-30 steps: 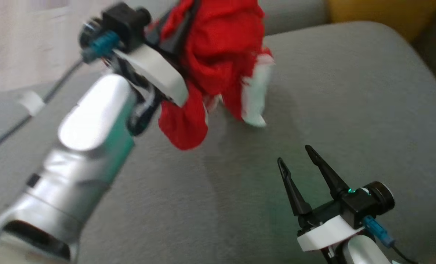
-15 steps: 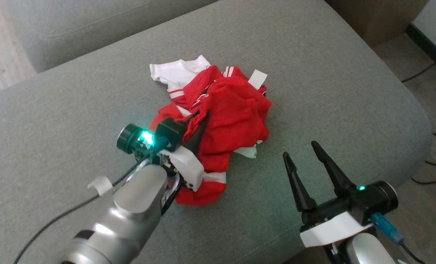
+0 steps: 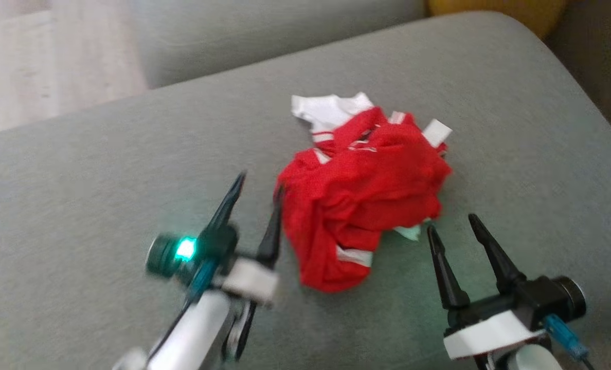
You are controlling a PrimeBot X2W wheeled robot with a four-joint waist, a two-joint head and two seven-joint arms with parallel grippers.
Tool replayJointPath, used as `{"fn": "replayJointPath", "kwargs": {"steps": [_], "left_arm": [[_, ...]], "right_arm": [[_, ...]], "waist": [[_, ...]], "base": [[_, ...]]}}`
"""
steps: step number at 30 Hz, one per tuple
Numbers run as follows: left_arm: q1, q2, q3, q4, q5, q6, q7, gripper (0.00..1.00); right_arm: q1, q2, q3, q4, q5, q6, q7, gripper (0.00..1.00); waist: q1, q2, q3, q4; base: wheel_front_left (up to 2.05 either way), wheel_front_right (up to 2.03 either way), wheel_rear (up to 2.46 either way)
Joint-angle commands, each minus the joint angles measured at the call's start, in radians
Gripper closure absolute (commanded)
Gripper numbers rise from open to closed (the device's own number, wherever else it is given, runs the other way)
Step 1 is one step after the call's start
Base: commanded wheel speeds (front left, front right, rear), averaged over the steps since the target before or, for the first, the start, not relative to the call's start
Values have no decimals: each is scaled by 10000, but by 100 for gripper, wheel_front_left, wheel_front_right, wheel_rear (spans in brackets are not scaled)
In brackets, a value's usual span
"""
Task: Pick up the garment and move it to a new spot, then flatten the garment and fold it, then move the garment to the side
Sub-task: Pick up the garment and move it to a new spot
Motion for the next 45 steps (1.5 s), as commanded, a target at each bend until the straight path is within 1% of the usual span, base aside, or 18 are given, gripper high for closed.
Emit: {"fn": "replayJointPath", "kwargs": {"steps": [1, 5, 7, 12, 17, 20, 23, 26, 28, 30, 31, 32, 33, 35, 40, 43, 45], "left_arm": [[71, 209, 568, -570, 139, 125, -80, 0], [1802, 299, 1713, -1866, 335, 435, -80, 0], [2598, 246, 2254, -2500, 434, 472, -81, 0], [4063, 65, 2988, -3298, 799, 265, -81, 0], [4219, -133, 3364, -3343, 1112, -81, -81, 0], [3812, -175, 3428, -3165, 1280, -430, -81, 0], [2956, -35, 3299, -2657, 1400, -985, -79, 0], [1422, 363, 3159, -2224, 1585, -1595, 364, 0], [88, 672, 2972, -1935, 1731, -2187, 977, 0], [-1357, 903, 2624, -1599, 1802, -2741, 1756, 0], [-2053, 952, 2421, -1395, 1672, -2926, 2175, 0], [-2053, 952, 2421, -1395, 1672, -2926, 2175, 0], [-2747, 1016, 2159, -1200, 1517, -3036, 2603, 0], [-4068, 1166, 1422, -850, 1128, -3108, 3374, 0], [-6767, 1644, -1517, -172, -888, -3119, 5002, 0], [-7814, 1898, -3134, 296, -2051, -3121, 5697, 0], [-8289, 2135, -4266, 586, -2639, -3121, 6171, 0]], "right_arm": [[-52, -15, 154, -346, -81, -7, -109, 0], [165, -15, -52, -430, -128, -7, -109, 0], [309, -15, -196, -498, -135, -7, -109, 0], [663, -15, -369, -545, -161, -7, -109, 0], [771, -15, -348, -522, -198, -7, -109, 0], [688, -15, -267, -503, -231, -7, -109, 0], [532, -15, -197, -515, -252, -7, -109, 0], [210, -15, 28, -530, -259, -7, -109, 0], [-55, -15, 102, -552, -218, -7, -109, 0], [-314, -15, 82, -585, -139, -7, -109, 0], [-431, -15, 89, -588, -93, -7, -109, 0], [-431, -15, 89, -588, -93, -7, -109, 0], [-550, -14, 121, -590, -46, -7, -109, 0], [-757, -14, 241, -585, 57, -7, -109, 0], [-1202, -14, 459, -566, 458, -7, -109, 0], [-1430, -14, 676, -557, 747, -7, -109, 0], [-1539, -14, 841, -548, 938, -7, -109, 0]], "waist": [[0, 0, -519, 699], [0, 0, -737, 1305], [0, 0, -814, 1603], [0, 0, -955, 2113], [0, 0, -974, 2206], [0, 0, -860, 2025], [0, 0, -582, 1713], [0, 0, 25, 1226], [0, 0, 481, 931], [0, 0, 961, 667], [0, 0, 1177, 521], [0, 0, 1177, 521], [0, 0, 1386, 361], [0, 0, 1774, 9], [0, 0, 2648, -796], [0, 0, 3064, -1267], [0, 0, 3248, -1564]], "base": [[0, 0, 0], [0, 0, 0], [0, 0, 0], [0, 0, 0], [0, 0, 0], [0, 0, 0], [0, 0, 0], [0, 0, 0], [0, 0, 0], [0, 0, 0], [0, 0, 0], [0, 0, 0], [0, 0, 0], [0, 0, 0], [0, 0, 0], [0, 0, 0], [0, 0, 0]]}}
